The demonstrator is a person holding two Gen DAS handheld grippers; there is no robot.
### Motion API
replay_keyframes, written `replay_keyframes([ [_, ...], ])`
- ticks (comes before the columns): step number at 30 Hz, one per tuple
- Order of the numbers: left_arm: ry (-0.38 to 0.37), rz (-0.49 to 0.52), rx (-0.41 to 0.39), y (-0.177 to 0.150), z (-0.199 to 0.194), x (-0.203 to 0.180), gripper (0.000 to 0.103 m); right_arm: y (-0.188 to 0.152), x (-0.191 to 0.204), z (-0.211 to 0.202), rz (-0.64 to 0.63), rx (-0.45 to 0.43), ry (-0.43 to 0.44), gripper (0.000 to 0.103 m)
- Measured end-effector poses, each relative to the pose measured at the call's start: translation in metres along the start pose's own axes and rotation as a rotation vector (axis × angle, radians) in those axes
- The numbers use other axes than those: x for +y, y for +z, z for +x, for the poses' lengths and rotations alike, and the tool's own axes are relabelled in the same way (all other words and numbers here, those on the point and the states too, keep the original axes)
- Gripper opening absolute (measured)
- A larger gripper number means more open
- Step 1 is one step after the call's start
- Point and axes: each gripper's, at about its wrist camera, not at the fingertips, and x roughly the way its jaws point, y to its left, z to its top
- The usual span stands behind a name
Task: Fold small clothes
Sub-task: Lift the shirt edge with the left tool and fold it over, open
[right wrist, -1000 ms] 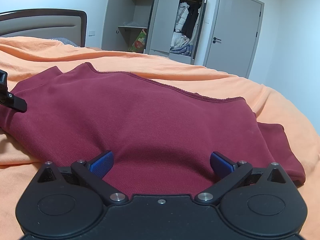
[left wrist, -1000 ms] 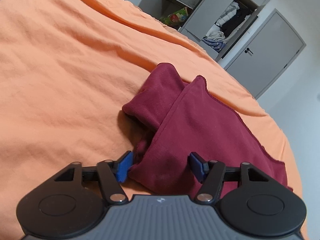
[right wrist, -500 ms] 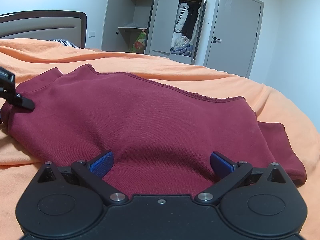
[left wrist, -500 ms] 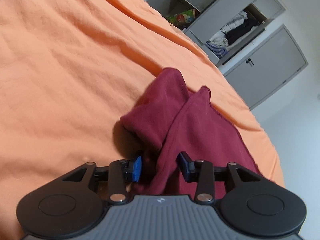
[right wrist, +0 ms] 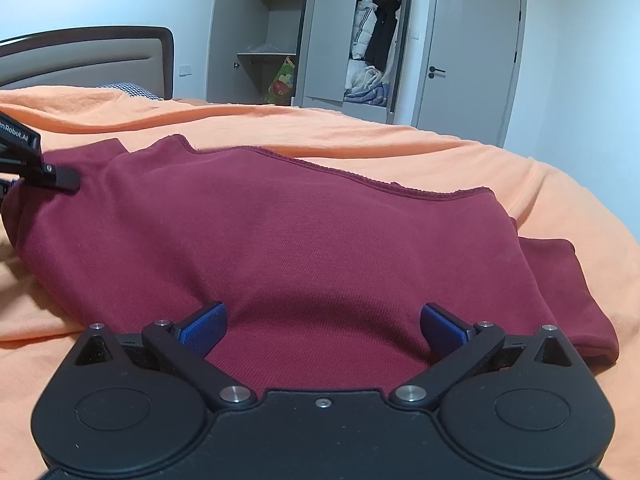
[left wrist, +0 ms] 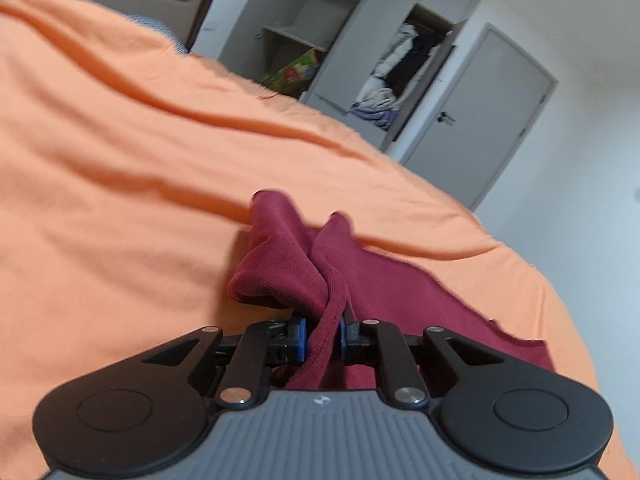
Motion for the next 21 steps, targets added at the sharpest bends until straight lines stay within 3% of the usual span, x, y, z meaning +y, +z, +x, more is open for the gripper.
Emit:
replay_keyframes([
  [5,-0.121,0.194,-0.051,0.018,-0.007,-0.061,0.014,0.008,0.003,-0.004,0.03,0.006,0.032,0.103],
  [12,-0.365,0.513,-0.021,0.006,0.0,-0.192,0.014,0.015,-0.01,-0.034,0.034,0.013,-0.013,0.102],
  [16,-0.475,0.664,0.076,-0.032,0.018,-0.259,0.014,0.003,-0.031,-0.065,0.057,0.008,-0.094,0.102],
  [21,-0.505,0.787,0.264,-0.101,0.059,-0.298,0.015,-0.023,-0.051,-0.098,0.112,0.053,-0.201,0.102],
])
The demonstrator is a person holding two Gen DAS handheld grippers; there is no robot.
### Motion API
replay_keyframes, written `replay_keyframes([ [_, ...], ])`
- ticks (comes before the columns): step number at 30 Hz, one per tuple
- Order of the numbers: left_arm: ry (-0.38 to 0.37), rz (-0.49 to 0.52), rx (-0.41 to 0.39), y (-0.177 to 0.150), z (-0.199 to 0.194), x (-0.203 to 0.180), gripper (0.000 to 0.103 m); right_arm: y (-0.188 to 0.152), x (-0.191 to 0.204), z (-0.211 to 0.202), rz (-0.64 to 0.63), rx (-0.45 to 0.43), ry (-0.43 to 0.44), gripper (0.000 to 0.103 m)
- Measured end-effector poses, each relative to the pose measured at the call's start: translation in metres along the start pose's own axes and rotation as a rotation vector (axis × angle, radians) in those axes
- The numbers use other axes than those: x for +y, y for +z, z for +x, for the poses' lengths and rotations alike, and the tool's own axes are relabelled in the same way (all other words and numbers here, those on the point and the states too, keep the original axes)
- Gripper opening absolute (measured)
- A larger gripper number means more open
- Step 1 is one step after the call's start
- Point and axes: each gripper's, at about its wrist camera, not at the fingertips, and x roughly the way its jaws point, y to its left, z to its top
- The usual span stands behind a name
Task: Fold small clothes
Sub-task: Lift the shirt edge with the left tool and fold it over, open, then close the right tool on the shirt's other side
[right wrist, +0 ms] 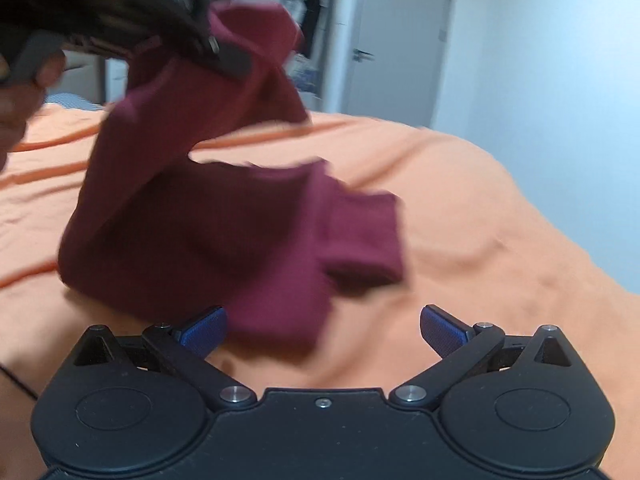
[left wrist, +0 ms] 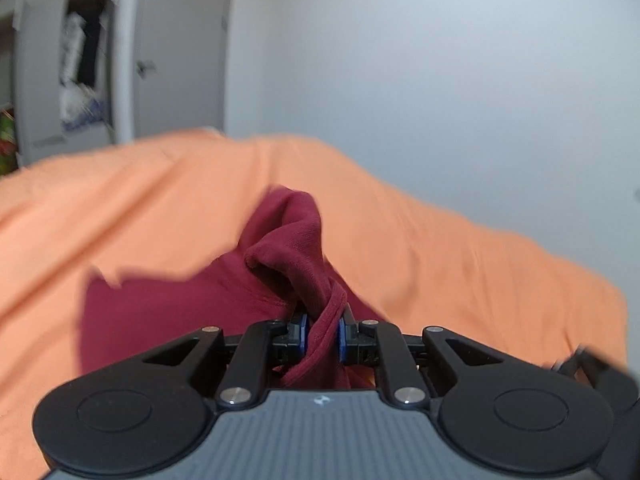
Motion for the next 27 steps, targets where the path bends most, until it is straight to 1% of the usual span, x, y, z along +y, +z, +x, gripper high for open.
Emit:
replay_keyframes([
  [2,-0.01,-0.006,0.033,-0.011,0.015,-0.004,0.015,-0.011,-0.008,-0.008,0.025,0.025,-0.04,0.102],
  [4,-0.018,-0.049,0.054,-0.017,0.021,0.0,0.016,-0.022,-0.014,-0.017,0.056,0.043,-0.068,0.102],
  [5,-0.029,-0.074,0.061,-0.021,0.02,0.003,0.018,-0.027,-0.015,-0.02,0.072,0.05,-0.076,0.102],
  [7,-0.057,-0.122,0.066,-0.02,0.018,0.013,0.025,-0.034,-0.014,-0.026,0.1,0.061,-0.089,0.102],
  [8,-0.076,-0.144,0.062,-0.019,0.014,0.013,0.043,-0.037,-0.013,-0.028,0.113,0.064,-0.089,0.102],
  [9,-0.102,-0.171,0.056,-0.018,0.012,0.017,0.066,-0.039,-0.011,-0.03,0.125,0.065,-0.088,0.102],
  [10,-0.126,-0.194,0.047,-0.02,0.0,0.024,0.075,-0.042,-0.01,-0.031,0.135,0.064,-0.085,0.102],
  [11,-0.151,-0.209,0.033,-0.021,-0.007,0.027,0.083,-0.042,-0.008,-0.032,0.139,0.062,-0.084,0.102],
  [13,-0.186,-0.21,0.014,-0.021,-0.015,0.028,0.084,-0.042,-0.004,-0.03,0.138,0.059,-0.087,0.102],
  [14,-0.187,-0.208,0.008,-0.021,-0.018,0.028,0.086,-0.043,-0.004,-0.031,0.141,0.058,-0.089,0.102],
  [16,-0.157,-0.218,-0.012,-0.025,-0.027,0.033,0.091,-0.044,-0.002,-0.033,0.154,0.057,-0.089,0.102],
  [18,-0.103,-0.251,-0.039,-0.028,-0.04,0.04,0.099,-0.043,-0.004,-0.034,0.166,0.054,-0.087,0.102],
  [20,-0.038,-0.296,-0.072,-0.032,-0.058,0.049,0.102,-0.043,-0.007,-0.036,0.177,0.046,-0.091,0.102],
  [22,0.042,-0.341,-0.102,-0.036,-0.072,0.064,0.102,-0.042,-0.012,-0.039,0.195,0.027,-0.085,0.102],
  [24,0.125,-0.389,-0.111,-0.045,-0.085,0.078,0.102,-0.041,-0.016,-0.044,0.219,-0.003,-0.059,0.102],
  [25,0.161,-0.419,-0.106,-0.05,-0.088,0.088,0.102,-0.04,-0.026,-0.047,0.237,-0.023,-0.038,0.102],
  [27,0.211,-0.48,-0.079,-0.062,-0.094,0.107,0.102,-0.036,-0.037,-0.049,0.275,-0.06,0.009,0.102],
])
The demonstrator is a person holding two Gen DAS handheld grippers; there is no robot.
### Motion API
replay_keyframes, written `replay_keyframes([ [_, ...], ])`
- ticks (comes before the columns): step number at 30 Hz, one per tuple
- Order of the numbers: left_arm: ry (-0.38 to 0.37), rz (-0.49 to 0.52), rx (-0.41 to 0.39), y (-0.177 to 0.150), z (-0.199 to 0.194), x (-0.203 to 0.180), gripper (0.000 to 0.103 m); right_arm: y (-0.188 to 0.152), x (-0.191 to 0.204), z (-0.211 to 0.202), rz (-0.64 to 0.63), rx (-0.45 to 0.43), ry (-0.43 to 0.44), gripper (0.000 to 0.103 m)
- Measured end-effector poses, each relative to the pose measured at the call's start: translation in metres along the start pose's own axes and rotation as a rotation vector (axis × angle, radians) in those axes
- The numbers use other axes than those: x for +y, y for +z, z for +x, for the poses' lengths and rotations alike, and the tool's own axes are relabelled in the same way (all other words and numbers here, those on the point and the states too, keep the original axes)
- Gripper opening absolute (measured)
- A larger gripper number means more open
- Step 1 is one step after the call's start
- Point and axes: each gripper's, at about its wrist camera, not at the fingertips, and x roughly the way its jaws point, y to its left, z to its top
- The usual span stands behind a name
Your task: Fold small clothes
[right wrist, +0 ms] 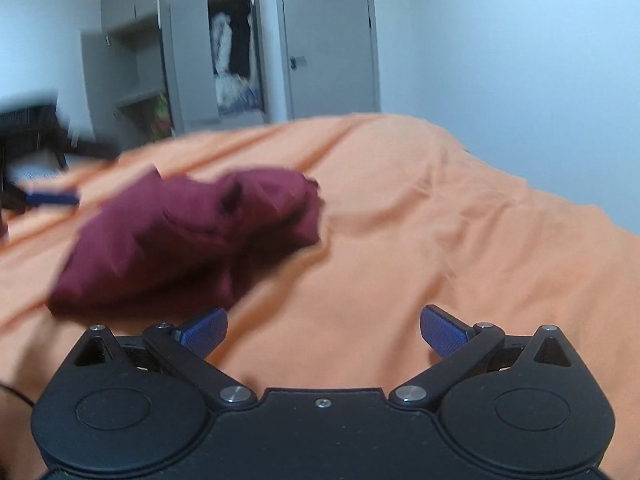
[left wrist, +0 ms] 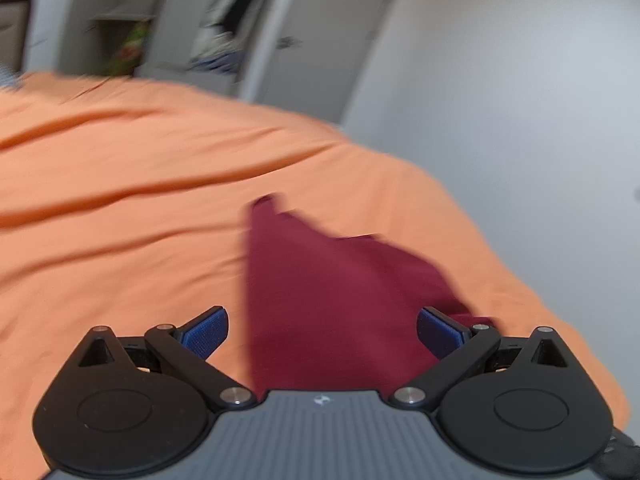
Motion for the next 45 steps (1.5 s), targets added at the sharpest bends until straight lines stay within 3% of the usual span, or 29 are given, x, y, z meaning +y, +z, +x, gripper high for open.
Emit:
replay_keyframes([
  [3,0.039,-0.062,0.028,-0.006,0.002,0.025,0.102,0.018,-0.01,0.001,0.065,-0.014,0.089,0.102],
  [8,0.056,-0.085,0.092,-0.021,0.014,0.039,0.102,0.063,-0.038,0.052,0.202,-0.014,0.251,0.102],
  [16,0.082,-0.015,0.12,-0.04,0.016,0.03,0.102,0.104,-0.052,0.124,0.401,0.06,0.319,0.094],
  [20,0.082,-0.016,0.125,-0.04,0.015,0.028,0.102,0.106,-0.064,0.144,0.556,0.114,0.314,0.078],
  [22,0.078,-0.017,0.129,-0.038,0.014,0.028,0.102,0.108,-0.065,0.148,0.571,0.134,0.303,0.065],
  [24,0.038,-0.011,0.13,-0.032,0.011,0.027,0.102,0.109,-0.061,0.151,0.535,0.148,0.277,0.031],
  [26,-0.031,-0.017,0.103,-0.024,0.005,0.027,0.102,0.11,-0.058,0.149,0.478,0.13,0.259,0.009],
  [29,-0.088,-0.027,0.056,-0.012,-0.001,0.025,0.102,0.114,-0.061,0.132,0.425,0.026,0.285,0.007],
  [32,-0.054,-0.008,0.055,-0.005,0.008,0.022,0.103,0.119,-0.061,0.118,0.352,-0.038,0.252,0.007],
  [38,0.028,-0.007,0.154,-0.012,0.044,0.023,0.102,0.102,-0.068,0.143,0.332,0.048,0.218,0.01],
  [41,0.029,-0.012,0.149,-0.014,0.043,0.023,0.102,0.095,-0.067,0.153,0.32,0.083,0.193,0.017],
  [44,0.03,-0.004,0.128,-0.011,0.036,0.019,0.103,0.094,-0.067,0.143,0.307,0.056,0.155,0.035],
  [45,0.027,0.001,0.116,-0.011,0.034,0.017,0.102,0.095,-0.066,0.137,0.288,0.04,0.137,0.047],
])
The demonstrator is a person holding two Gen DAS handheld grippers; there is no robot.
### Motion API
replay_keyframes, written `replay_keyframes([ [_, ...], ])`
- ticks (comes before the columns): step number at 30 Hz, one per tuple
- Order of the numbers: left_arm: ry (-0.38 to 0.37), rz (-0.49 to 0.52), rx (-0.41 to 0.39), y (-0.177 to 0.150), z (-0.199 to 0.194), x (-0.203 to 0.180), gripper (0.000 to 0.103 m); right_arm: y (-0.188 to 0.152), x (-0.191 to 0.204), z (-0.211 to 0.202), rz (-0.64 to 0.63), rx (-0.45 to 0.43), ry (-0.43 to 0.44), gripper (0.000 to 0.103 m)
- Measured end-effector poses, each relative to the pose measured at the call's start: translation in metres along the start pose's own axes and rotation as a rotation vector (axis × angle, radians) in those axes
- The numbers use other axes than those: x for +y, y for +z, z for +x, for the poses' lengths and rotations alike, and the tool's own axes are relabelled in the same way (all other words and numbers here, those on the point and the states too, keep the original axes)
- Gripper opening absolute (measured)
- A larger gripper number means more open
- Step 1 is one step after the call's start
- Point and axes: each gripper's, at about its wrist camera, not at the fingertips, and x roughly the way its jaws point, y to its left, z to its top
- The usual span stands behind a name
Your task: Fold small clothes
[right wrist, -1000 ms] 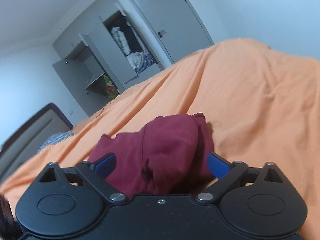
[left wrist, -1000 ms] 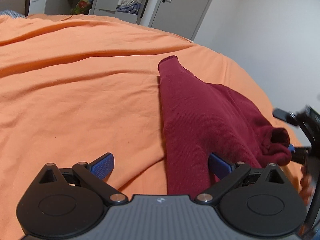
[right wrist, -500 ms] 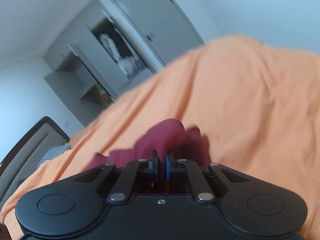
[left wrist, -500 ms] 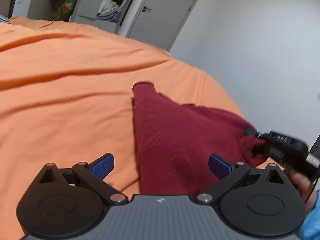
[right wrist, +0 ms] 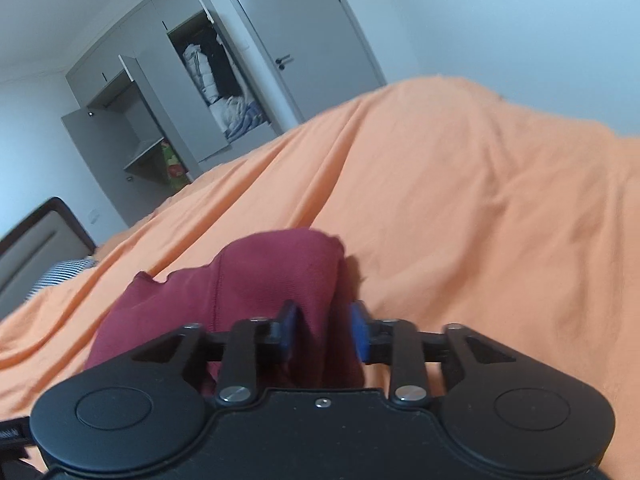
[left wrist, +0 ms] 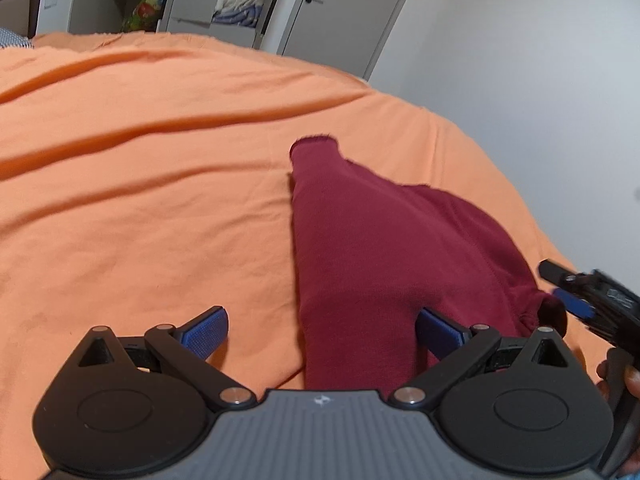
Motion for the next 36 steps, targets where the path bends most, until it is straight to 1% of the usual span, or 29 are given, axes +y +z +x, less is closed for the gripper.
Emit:
replay_keyframes([
  [1,-0.007,0.004,-0.012,-0.001,-0.002,-0.002,0.102,0.0,0.003,-0.006,-0.016,-0.018,-0.009,0.056],
  [2,-0.017,0.007,-0.018,-0.003,-0.002,-0.003,0.102,0.0,0.008,-0.014,-0.035,-0.04,-0.01,0.074],
  [3,-0.021,0.009,-0.014,-0.006,-0.001,-0.004,0.103,-0.001,0.015,-0.022,-0.059,-0.065,-0.002,0.088],
  [5,-0.013,0.009,0.007,-0.014,0.003,-0.004,0.102,-0.005,0.03,-0.038,-0.126,-0.1,0.024,0.097],
  [6,-0.009,0.009,0.018,-0.019,0.005,-0.004,0.102,-0.01,0.038,-0.044,-0.164,-0.107,0.032,0.1],
  [9,0.003,0.044,-0.006,-0.033,0.006,-0.004,0.102,-0.028,0.054,-0.051,-0.266,-0.097,0.017,0.102],
  [11,0.01,0.08,-0.022,-0.041,0.004,-0.005,0.102,-0.041,0.055,-0.048,-0.306,-0.064,-0.037,0.102],
  [12,0.01,0.098,-0.031,-0.045,0.004,-0.005,0.102,-0.047,0.053,-0.046,-0.309,-0.046,-0.069,0.102],
  [14,0.006,0.116,-0.043,-0.05,0.004,-0.003,0.103,-0.058,0.042,-0.043,-0.276,-0.021,-0.126,0.102],
  [16,0.002,0.119,-0.057,-0.054,0.005,-0.002,0.103,-0.068,0.026,-0.041,-0.22,0.007,-0.151,0.102],
  [18,0.003,0.123,-0.065,-0.055,0.006,-0.001,0.103,-0.077,0.015,-0.044,-0.168,-0.001,-0.128,0.102],
  [19,0.003,0.126,-0.068,-0.056,0.007,-0.001,0.103,-0.081,0.013,-0.045,-0.165,-0.013,-0.127,0.102],
  [24,-0.006,0.132,-0.088,-0.058,0.009,0.0,0.103,-0.096,0.02,-0.042,-0.224,-0.05,-0.165,0.102],
  [29,0.002,0.127,-0.082,-0.057,0.005,-0.001,0.102,-0.094,0.016,-0.045,-0.204,-0.07,-0.141,0.102],
  [32,-0.004,0.084,-0.088,-0.049,-0.011,-0.002,0.103,-0.094,0.014,-0.049,-0.189,-0.076,-0.122,0.102],
  [34,-0.032,0.047,-0.131,-0.039,-0.021,-0.001,0.103,-0.09,0.013,-0.055,-0.169,-0.076,-0.1,0.102],
  [35,-0.042,0.032,-0.149,-0.032,-0.024,-0.001,0.103,-0.086,0.012,-0.061,-0.137,-0.083,-0.07,0.102],
  [36,-0.048,0.02,-0.161,-0.024,-0.024,-0.001,0.103,-0.08,0.01,-0.068,-0.089,-0.105,-0.02,0.102],
])
